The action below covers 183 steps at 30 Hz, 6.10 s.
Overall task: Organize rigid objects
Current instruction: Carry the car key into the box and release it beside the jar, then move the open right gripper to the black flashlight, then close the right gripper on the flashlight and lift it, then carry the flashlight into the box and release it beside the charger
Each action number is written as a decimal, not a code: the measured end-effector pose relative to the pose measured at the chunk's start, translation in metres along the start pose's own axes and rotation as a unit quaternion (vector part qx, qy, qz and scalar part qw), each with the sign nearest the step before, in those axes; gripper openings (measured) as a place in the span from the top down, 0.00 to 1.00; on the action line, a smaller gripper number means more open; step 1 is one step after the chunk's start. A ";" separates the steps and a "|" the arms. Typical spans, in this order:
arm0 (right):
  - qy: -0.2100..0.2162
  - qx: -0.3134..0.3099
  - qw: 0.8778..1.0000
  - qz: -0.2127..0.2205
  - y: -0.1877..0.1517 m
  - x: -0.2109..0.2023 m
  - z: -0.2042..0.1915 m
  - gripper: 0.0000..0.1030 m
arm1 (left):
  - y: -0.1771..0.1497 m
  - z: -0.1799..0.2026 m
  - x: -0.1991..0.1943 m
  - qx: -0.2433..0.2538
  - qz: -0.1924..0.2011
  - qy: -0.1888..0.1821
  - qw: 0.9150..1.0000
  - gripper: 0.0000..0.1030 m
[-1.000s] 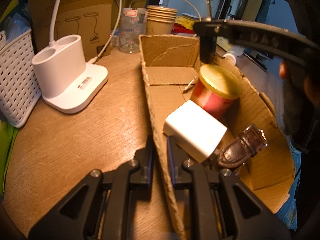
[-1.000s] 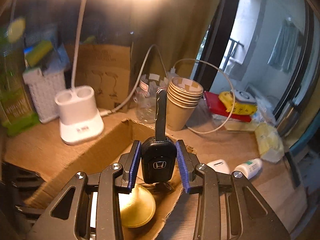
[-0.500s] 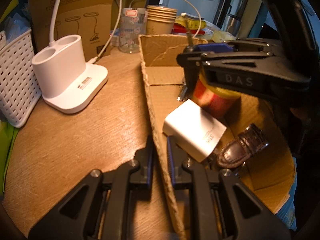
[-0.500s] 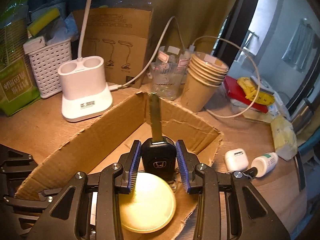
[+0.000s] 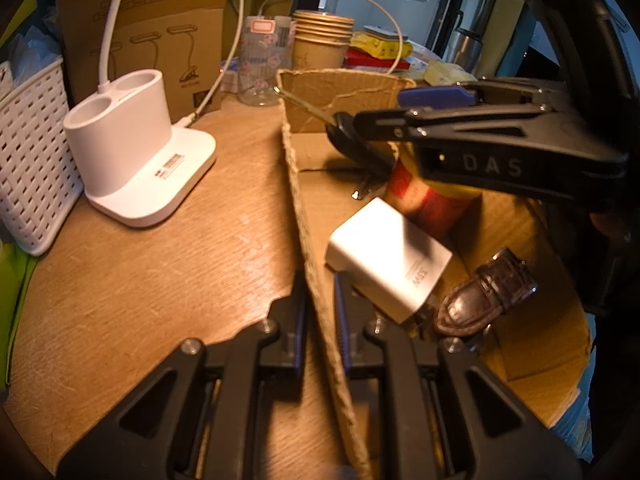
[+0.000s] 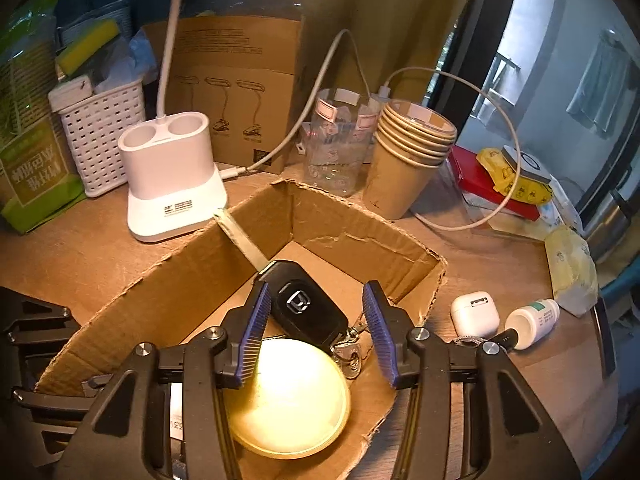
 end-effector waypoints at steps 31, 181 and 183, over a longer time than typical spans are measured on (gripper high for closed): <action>-0.006 0.006 0.998 -0.062 0.007 0.029 0.011 0.51 | 0.001 -0.001 0.001 0.000 0.000 -0.001 1.000 0.86; -0.027 0.153 0.985 0.076 0.002 -0.098 0.079 0.79 | 0.001 -0.002 0.001 0.000 0.000 -0.001 1.000 0.86; -0.022 0.141 0.986 0.081 0.011 -0.101 0.070 0.79 | 0.001 -0.001 0.001 0.000 0.000 -0.001 1.000 0.86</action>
Point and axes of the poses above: each gripper's, at about its wrist camera, not at the fingertips, and x roughly the way its jaws point, z to its right, y to its top, the point moved 9 cm from there along x, roughly the way its jaws point, and after that the axes turned 6 degrees about -z, right-handed, at the moved point
